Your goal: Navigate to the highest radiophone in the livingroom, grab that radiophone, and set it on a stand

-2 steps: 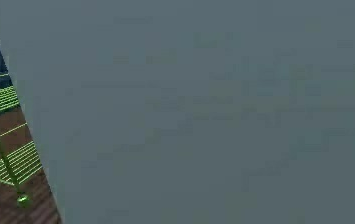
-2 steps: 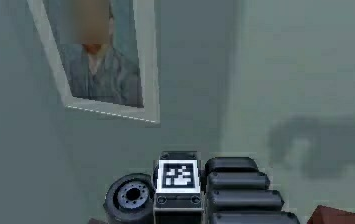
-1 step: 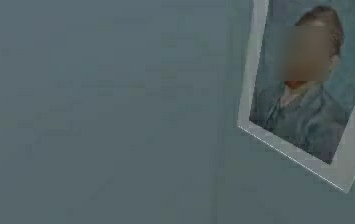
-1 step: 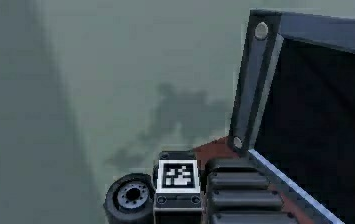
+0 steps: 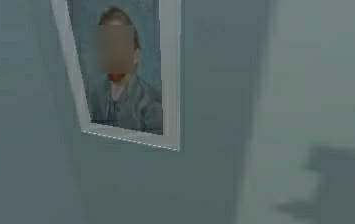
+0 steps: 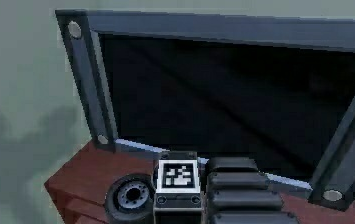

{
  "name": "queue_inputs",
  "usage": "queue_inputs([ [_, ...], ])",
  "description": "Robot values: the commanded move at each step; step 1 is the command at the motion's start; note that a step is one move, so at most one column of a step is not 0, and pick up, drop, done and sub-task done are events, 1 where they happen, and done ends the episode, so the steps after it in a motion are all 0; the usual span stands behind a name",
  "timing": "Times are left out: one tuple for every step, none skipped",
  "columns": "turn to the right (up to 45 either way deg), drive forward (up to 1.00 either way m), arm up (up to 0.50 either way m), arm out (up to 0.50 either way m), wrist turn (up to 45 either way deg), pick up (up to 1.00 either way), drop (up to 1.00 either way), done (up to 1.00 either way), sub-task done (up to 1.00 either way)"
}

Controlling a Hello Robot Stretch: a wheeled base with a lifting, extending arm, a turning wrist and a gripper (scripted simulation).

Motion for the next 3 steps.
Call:
queue_inputs([
  [24.0, 0.0, 0.0, 0.0, 0.0, 0.0, 0.0, 0.0, 0.0],
  [0.0, 0.0, 0.0, 0.28, 0.0, 0.0, 0.0, 0.0, 0.0],
  [0.0, 0.0, 0.0, 0.0, 45.0, 0.0, 0.0, 0.0, 0.0],
])
